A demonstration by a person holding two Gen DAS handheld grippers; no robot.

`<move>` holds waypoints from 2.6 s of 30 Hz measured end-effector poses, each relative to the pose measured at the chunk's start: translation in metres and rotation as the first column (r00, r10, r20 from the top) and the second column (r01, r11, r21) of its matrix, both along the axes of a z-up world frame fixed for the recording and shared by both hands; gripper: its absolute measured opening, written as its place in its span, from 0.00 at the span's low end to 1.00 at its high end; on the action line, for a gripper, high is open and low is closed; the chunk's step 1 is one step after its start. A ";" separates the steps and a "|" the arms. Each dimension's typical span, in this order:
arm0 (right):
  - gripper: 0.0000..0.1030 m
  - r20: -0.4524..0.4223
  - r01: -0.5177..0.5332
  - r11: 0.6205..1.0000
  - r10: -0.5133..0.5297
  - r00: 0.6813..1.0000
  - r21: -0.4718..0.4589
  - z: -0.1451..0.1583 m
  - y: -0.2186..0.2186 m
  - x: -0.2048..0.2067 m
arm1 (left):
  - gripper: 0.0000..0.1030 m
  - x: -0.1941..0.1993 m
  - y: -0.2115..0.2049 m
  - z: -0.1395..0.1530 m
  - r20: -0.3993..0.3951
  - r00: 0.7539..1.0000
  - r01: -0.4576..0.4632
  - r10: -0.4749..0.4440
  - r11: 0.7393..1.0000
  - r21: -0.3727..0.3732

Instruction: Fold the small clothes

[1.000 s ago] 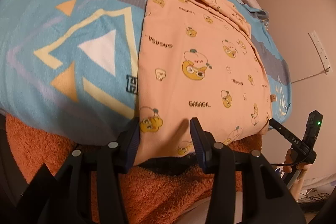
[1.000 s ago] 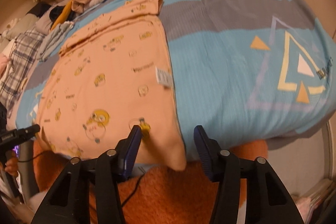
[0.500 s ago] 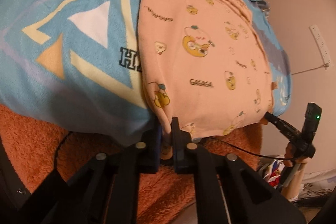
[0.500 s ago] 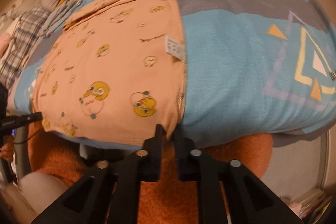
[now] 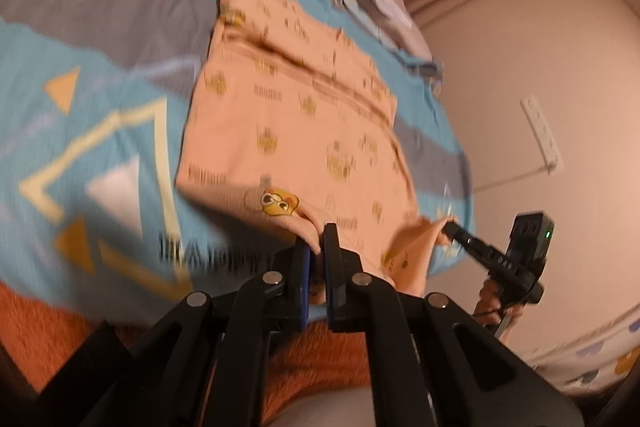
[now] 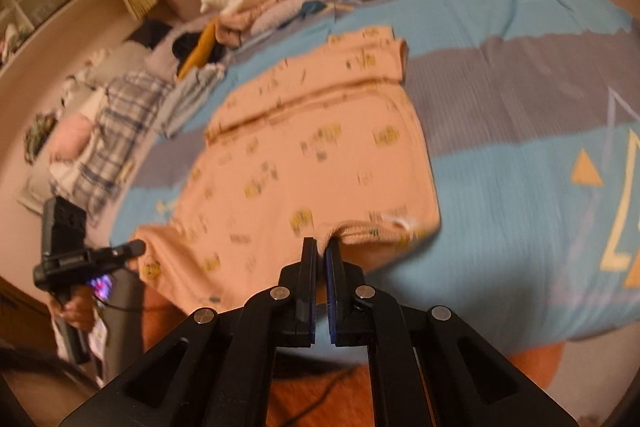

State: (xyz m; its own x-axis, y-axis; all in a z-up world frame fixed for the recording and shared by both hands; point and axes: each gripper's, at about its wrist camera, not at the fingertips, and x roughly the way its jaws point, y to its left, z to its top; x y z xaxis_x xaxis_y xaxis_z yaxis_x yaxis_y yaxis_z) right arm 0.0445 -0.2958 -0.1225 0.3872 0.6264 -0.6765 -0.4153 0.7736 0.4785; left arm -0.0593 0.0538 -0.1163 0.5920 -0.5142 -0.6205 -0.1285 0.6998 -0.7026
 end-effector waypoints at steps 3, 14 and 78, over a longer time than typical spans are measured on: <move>0.06 -0.026 0.056 0.998 -0.054 0.998 0.042 0.000 0.001 0.020 | 0.05 0.022 0.015 -0.001 -0.002 0.998 -0.055 0.055 0.998 -0.043; 0.05 -0.146 0.241 0.970 -0.241 0.959 -0.021 -0.032 0.006 0.086 | 0.05 0.090 0.049 -0.041 -0.143 0.979 -0.152 0.147 0.988 -0.020; 0.49 0.066 0.220 0.919 -0.210 0.975 -0.328 -0.025 0.014 0.097 | 0.44 0.138 0.040 -0.042 -0.073 0.990 -0.088 0.122 0.931 0.355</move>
State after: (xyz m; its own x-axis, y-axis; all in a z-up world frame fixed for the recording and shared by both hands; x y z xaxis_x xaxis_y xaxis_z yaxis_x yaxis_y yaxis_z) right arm 0.1413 -0.2819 -0.1475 0.5098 0.2678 -0.8175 -0.2306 0.9581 0.1700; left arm 0.0788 0.0933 -0.1580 0.5620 -0.1922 -0.8045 -0.2672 0.8783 -0.3965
